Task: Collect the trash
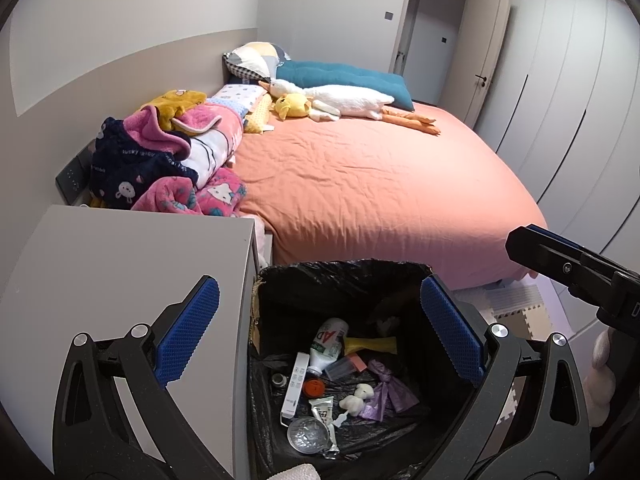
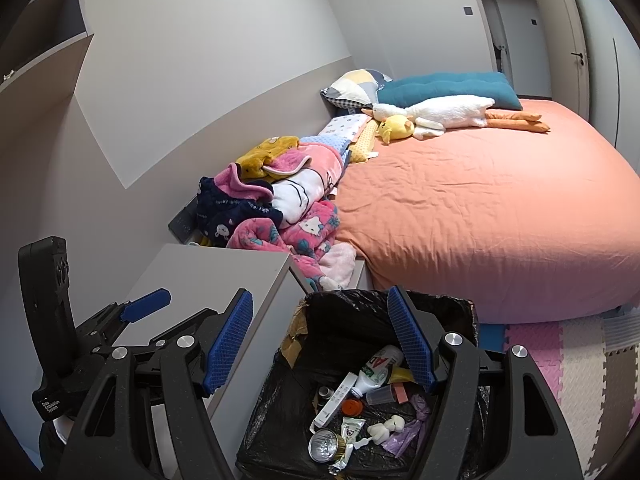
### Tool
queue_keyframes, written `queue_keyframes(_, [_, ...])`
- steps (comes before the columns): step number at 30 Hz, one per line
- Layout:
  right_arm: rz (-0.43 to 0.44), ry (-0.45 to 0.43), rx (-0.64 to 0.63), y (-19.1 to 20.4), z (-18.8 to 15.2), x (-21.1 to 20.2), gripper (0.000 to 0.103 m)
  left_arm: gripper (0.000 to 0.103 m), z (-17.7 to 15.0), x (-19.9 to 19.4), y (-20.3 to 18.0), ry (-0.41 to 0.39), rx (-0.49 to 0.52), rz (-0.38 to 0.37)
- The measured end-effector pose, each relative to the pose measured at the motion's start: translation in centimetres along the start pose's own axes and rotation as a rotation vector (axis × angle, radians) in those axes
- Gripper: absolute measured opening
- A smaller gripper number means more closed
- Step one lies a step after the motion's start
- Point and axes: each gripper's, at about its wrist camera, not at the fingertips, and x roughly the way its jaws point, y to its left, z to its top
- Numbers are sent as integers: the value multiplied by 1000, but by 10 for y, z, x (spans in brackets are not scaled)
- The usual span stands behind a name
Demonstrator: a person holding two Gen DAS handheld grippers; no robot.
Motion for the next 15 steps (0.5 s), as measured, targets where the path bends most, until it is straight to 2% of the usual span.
queue_keyframes(15, [-1,0,-1,0,0,0,71,97,0,0,-1,-3,5,-10])
